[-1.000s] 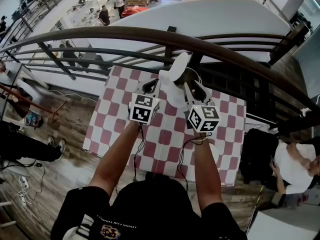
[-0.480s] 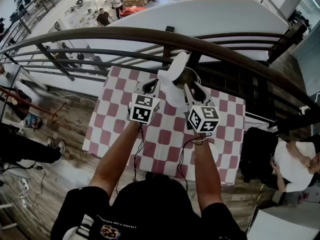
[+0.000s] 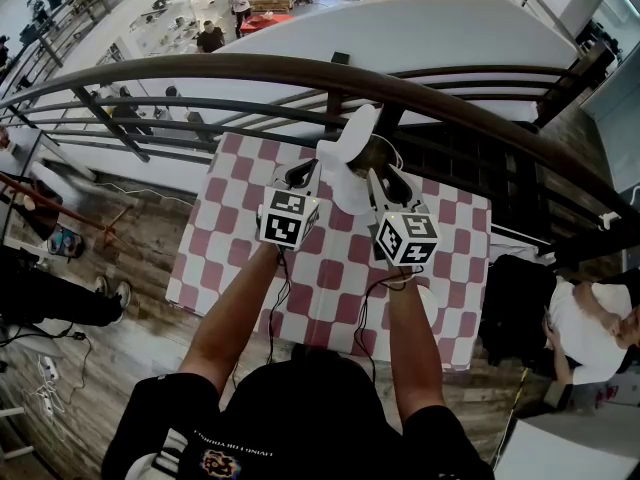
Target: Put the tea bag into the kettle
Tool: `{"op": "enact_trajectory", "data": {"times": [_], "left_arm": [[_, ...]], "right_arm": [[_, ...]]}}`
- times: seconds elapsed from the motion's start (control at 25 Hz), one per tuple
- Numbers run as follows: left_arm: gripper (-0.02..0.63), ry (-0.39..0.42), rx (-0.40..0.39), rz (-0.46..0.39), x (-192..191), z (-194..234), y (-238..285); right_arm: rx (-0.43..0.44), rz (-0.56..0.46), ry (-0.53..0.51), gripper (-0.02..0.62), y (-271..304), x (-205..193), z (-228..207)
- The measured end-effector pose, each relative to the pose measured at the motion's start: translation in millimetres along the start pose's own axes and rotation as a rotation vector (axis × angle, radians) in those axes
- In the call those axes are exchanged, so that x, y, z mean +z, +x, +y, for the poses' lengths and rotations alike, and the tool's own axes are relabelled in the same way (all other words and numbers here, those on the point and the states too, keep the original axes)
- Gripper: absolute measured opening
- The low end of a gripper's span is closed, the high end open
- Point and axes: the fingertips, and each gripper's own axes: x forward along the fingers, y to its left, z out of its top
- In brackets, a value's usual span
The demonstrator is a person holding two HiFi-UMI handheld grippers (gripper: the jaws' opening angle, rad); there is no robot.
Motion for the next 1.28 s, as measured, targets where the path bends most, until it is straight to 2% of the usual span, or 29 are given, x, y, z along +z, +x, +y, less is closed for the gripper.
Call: {"op": "enact_trajectory", "data": {"times": [0.32, 0.68, 0.96, 1.28], "left_arm": [[0.0, 0.0, 0.002, 0.002, 3.9, -2.4, -0.8], [0.0, 0.021, -0.047, 0.013, -0.3, -31.1, 10.8], [0.0, 0.052, -0.135, 0.039, -11.7, -83.5, 26.6], [0.0, 0.105, -0.291, 0.089, -37.6, -171.9, 47.2]], "right_arm": [[-0.001, 0.004, 0.001, 0.121, -3.2, 2.2, -1.6], [-0.045, 0.002, 0.01, 0.121, -22.7, -4.8, -20.2], [-0.133, 0.015, 0.035, 0.121, -62.9, -24.1, -54.6], [-0.289, 0.034, 0.092, 0.121, -138.8, -62.4, -97.6]]}}
